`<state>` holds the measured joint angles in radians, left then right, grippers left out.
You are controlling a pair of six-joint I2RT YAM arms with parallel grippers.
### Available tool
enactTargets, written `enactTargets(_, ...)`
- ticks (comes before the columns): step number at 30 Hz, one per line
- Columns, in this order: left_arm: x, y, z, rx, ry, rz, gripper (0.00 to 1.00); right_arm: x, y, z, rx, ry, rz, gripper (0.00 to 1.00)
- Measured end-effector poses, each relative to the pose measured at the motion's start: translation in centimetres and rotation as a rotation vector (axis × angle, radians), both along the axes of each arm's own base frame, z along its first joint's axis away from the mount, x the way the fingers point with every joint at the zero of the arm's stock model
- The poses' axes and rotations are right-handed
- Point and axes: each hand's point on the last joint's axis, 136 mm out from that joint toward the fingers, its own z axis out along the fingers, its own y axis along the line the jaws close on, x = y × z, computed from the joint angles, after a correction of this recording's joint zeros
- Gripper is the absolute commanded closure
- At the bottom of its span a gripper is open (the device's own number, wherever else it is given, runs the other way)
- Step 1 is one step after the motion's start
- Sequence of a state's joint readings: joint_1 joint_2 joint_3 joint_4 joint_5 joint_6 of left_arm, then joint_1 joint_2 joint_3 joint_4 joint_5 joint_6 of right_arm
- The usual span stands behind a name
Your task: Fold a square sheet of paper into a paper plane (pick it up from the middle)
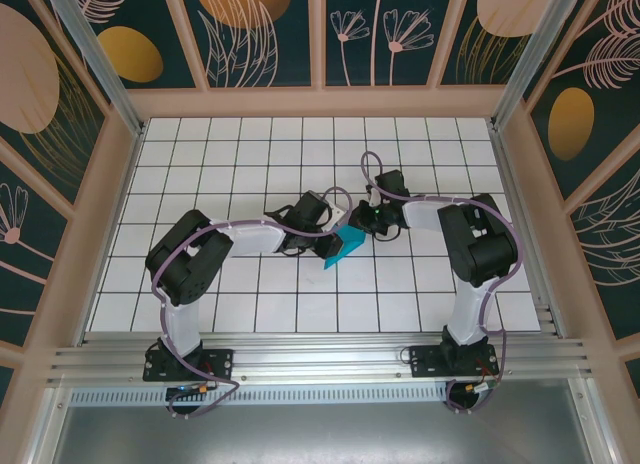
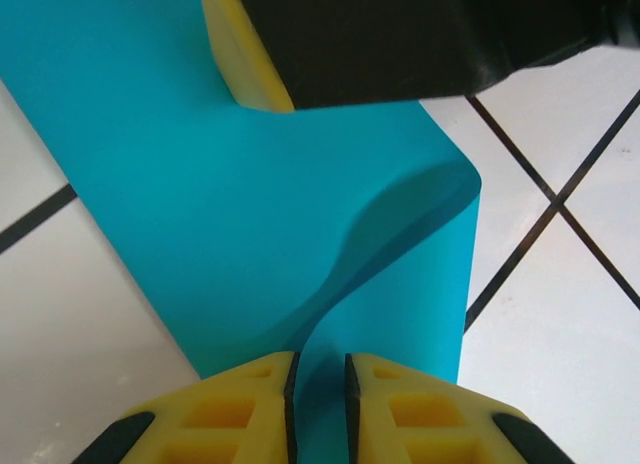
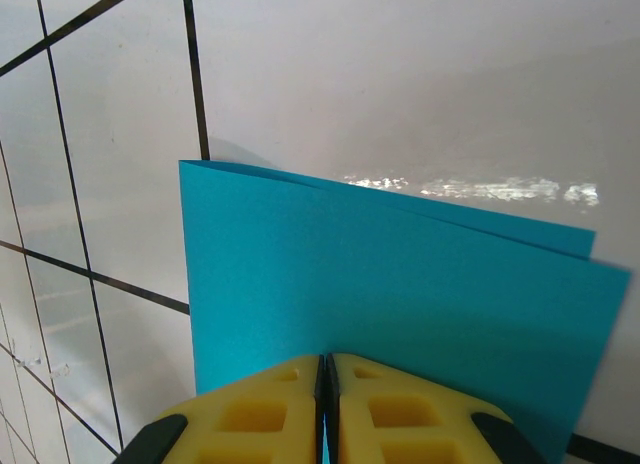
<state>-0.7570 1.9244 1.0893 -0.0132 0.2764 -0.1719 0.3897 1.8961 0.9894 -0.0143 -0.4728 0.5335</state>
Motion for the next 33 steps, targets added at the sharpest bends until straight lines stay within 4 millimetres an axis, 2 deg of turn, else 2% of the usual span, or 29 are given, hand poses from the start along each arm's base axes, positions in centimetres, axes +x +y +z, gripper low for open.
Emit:
enactTargets(10, 0.4, 0.0, -0.1, 0.018, -0.018, -0.003, 0.77, 0.0, 0.0, 0.0, 0.004, -0.004, -0.003, 0.86)
enactTargets(19, 0.4, 0.2, -0.3, 0.034, -0.025, -0.013, 0.93, 0.0, 0.0, 0.0, 0.005, -0.003, -0.007, 0.87)
enactTargets(28, 0.1, 0.0, 0.0, 0.028, -0.01, -0.032, 0.98, 0.0, 0.0, 0.0, 0.006, -0.004, -0.007, 0.87)
enactTargets(33, 0.8, 0.2, 0.7, 0.021, -0.007, -0.043, 0.97, 0.0, 0.0, 0.0, 0.008, -0.001, -0.012, 0.87)
